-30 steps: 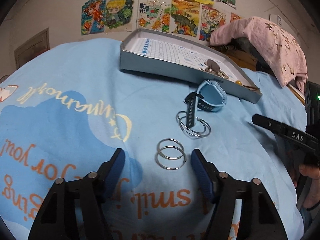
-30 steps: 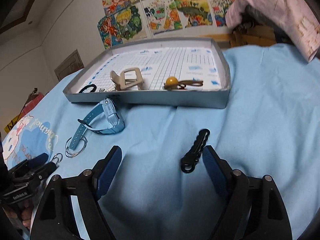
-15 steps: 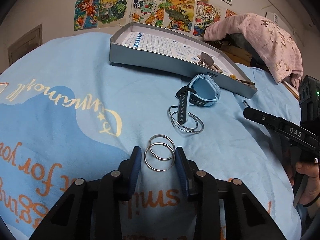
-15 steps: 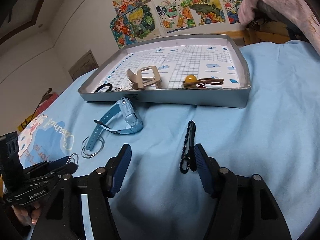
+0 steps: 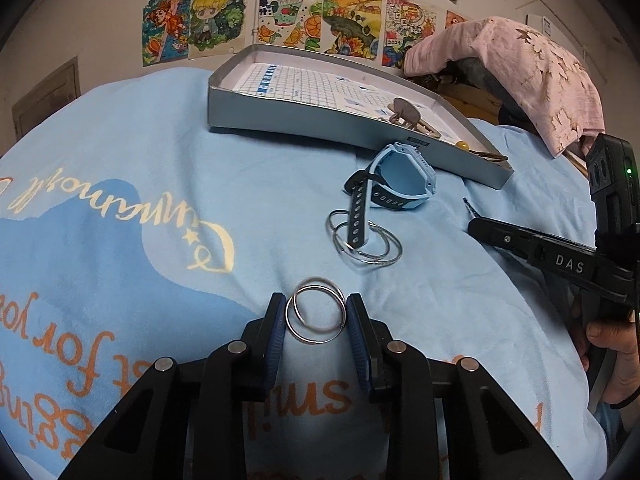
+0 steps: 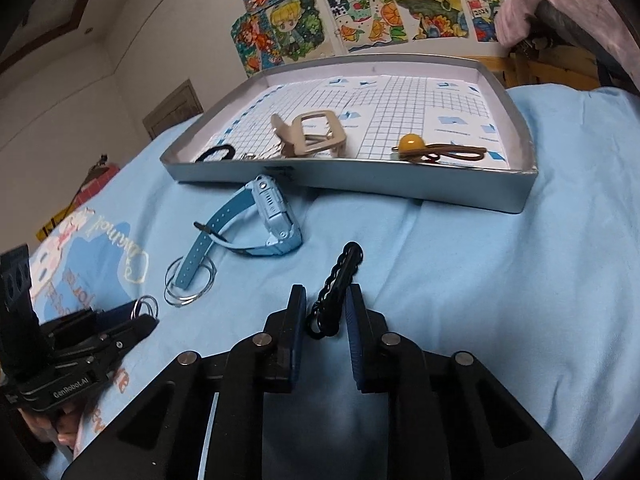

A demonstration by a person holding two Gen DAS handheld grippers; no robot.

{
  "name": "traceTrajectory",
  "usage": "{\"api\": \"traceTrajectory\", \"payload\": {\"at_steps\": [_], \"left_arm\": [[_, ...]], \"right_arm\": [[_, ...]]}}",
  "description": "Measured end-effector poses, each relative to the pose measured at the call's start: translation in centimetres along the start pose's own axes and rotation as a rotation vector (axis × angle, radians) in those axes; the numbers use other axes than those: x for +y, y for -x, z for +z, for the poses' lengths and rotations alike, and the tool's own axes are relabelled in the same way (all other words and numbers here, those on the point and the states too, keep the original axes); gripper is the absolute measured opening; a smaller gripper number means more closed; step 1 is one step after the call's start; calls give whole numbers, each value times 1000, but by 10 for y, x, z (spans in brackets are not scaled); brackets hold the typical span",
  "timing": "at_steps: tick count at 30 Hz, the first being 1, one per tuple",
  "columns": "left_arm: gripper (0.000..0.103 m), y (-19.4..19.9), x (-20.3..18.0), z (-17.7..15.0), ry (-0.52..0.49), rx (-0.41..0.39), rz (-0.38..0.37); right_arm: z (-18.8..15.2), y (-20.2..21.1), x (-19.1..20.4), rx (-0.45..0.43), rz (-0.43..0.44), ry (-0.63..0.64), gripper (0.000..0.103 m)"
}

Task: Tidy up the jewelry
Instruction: 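Carry the black clip and silver rings over the grey tray and open both tools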

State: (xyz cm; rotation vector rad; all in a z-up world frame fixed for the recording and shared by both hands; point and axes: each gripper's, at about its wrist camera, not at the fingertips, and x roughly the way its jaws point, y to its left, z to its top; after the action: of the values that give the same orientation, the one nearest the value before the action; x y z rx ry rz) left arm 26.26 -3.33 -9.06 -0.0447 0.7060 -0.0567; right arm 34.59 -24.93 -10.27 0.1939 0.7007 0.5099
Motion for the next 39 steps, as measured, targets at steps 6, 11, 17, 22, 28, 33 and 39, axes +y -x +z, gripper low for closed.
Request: {"api": "traceTrajectory", "payload": {"at_steps": [6, 11, 17, 22, 28, 33, 39], "left_arm": [[28, 4, -4, 9, -12, -10, -26], [28, 12, -13, 14, -53, -40, -52], [28, 20, -16, 21, -61, -61, -55], [28, 22, -20, 49, -70, -82, -64], [28, 14, -27, 106, -73, -135, -65], [28, -8, -28, 144, -11, -180, -82], [29, -50, -30, 161, -3, -139, -52]], "right_arm": [[-1, 5, 6, -12, 2, 31, 14], [0, 13, 8, -44, 17, 52, 14], [0, 23, 8, -80, 36, 63, 14], [8, 31, 5, -132, 46, 41, 14], [26, 35, -1, -187, 8, 35, 14], [48, 32, -7, -243, -21, 55, 14], [69, 25, -25, -372, -40, 13, 14]]}}
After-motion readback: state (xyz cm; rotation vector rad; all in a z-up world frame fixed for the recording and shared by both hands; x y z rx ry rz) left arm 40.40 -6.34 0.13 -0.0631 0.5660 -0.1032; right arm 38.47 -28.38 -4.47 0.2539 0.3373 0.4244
